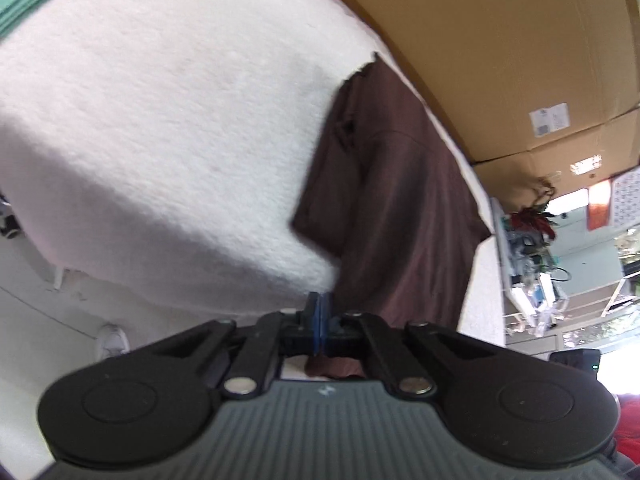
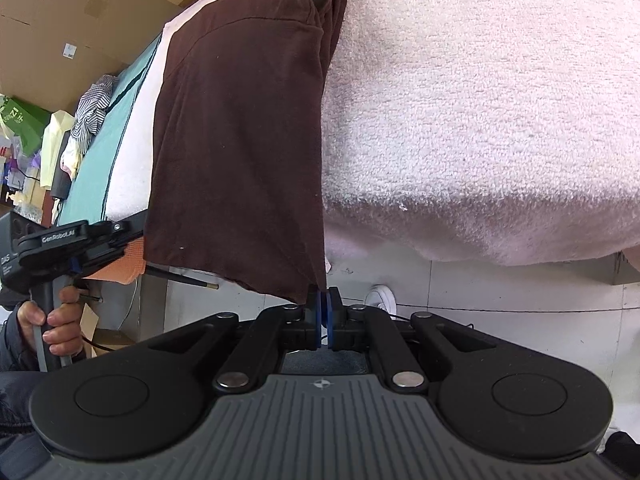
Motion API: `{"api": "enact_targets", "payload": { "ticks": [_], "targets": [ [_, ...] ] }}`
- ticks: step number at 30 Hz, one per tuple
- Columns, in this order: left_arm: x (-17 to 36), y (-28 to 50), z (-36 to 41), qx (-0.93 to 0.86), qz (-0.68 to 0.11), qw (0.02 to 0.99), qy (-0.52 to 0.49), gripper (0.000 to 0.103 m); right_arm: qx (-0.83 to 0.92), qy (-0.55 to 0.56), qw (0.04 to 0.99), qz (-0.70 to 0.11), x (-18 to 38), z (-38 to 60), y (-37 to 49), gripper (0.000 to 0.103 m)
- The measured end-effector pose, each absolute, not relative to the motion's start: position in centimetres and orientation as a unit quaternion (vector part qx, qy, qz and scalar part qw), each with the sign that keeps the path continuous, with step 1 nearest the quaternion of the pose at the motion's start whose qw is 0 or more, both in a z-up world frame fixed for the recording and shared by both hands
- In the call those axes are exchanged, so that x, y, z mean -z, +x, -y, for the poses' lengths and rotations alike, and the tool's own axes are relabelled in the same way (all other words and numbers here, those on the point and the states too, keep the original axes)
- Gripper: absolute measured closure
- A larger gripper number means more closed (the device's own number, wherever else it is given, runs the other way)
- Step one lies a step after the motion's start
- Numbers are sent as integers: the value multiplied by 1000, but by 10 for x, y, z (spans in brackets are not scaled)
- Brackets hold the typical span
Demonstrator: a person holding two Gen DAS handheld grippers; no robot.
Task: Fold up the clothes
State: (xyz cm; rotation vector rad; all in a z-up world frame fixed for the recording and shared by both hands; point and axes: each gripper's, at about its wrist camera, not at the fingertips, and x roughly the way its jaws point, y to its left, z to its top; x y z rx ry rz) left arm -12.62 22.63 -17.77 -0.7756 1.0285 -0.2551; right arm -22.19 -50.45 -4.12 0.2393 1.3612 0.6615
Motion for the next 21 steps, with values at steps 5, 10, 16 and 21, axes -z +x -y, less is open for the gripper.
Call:
{"api": "enact_targets", "payload": {
  "ticks": [5, 10, 16, 21],
  "targets": [
    [179, -132, -232, 120, -488, 791, -348, 103, -298, 113, 721, -615, 41, 503, -221, 100],
    [175, -119, -216, 145, -481, 803, -321, 48, -311, 114, 738, -588, 33, 506, -221, 56],
    [190, -99, -201, 163, -495, 783, -339, 47, -306, 113, 749, -576, 37, 501, -213, 55],
    [205, -96, -194, 159, -499, 764, -377, 55, -303, 110, 743, -587, 54, 494, -208, 55]
  ]
}}
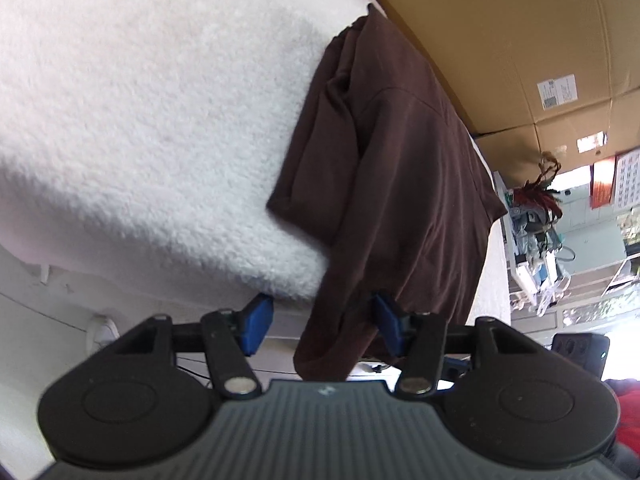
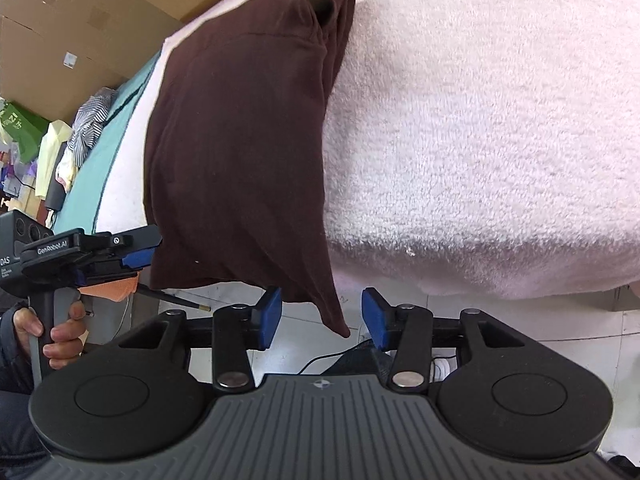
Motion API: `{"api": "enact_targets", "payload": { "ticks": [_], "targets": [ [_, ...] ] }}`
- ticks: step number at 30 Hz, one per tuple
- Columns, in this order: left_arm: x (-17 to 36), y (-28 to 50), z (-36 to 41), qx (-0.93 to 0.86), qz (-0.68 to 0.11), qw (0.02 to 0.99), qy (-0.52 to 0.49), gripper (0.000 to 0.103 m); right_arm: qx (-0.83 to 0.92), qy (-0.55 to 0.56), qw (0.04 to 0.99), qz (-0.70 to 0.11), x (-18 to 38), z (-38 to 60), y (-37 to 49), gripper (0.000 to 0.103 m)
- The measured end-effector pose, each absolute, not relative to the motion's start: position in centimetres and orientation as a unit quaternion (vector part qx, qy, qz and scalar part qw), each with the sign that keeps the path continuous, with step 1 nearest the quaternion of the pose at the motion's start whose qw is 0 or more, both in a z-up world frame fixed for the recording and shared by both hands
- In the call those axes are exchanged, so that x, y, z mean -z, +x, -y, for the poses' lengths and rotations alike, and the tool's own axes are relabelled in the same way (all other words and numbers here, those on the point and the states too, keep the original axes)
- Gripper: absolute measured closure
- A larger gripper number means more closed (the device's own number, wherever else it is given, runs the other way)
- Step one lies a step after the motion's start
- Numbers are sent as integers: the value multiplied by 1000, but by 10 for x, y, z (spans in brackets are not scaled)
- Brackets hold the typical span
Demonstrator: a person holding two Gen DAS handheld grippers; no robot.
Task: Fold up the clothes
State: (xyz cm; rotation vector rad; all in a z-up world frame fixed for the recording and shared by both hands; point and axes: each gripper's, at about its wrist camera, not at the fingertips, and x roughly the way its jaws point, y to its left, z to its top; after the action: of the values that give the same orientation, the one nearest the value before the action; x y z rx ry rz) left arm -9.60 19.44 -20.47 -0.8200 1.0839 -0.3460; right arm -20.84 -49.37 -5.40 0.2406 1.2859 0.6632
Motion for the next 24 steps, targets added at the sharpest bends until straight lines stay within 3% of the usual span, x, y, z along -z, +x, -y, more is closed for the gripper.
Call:
{"api": "enact_targets", "payload": {
  "ticks": [1, 2, 3, 4, 5, 18, 19, 20, 21, 22, 24],
  "targets": [
    [205, -96, -195, 159, -498, 761, -385, 59, -304, 114, 742, -586, 57, 493, -208, 55],
    [204, -97, -195, 159, -497, 758, -392, 72, -303, 119, 742, -586, 60, 491, -207, 55],
    [203, -97, -195, 159, -496, 755, -399, 79, -301, 125, 742, -586, 63, 490, -207, 59],
    [198, -101, -197, 159, -494, 761, -389, 86, -306, 135, 732, -593, 65, 491, -205, 71],
    [192, -105, -199, 160, -491, 769, -377, 99, -312, 147, 720, -602, 67, 492, -204, 97],
    [163, -121, -225, 145, -486, 789, -346, 103, -371, 161, 698, -591, 23, 516, -217, 100],
    [163, -122, -223, 145, -488, 789, -345, 99, -376, 166, 696, -588, 20, 519, -220, 100],
    [166, -123, -223, 143, -490, 784, -353, 74, -382, 172, 695, -585, 16, 521, -223, 100],
    [170, -125, -225, 141, -489, 776, -372, 44, -388, 178, 693, -581, 12, 524, -226, 100],
    [174, -127, -227, 139, -487, 767, -394, 35, -395, 180, 692, -577, 7, 526, -228, 100],
    [183, -129, -230, 140, -483, 747, -434, 31, -402, 188, 692, -569, -3, 528, -229, 100]
  ]
}}
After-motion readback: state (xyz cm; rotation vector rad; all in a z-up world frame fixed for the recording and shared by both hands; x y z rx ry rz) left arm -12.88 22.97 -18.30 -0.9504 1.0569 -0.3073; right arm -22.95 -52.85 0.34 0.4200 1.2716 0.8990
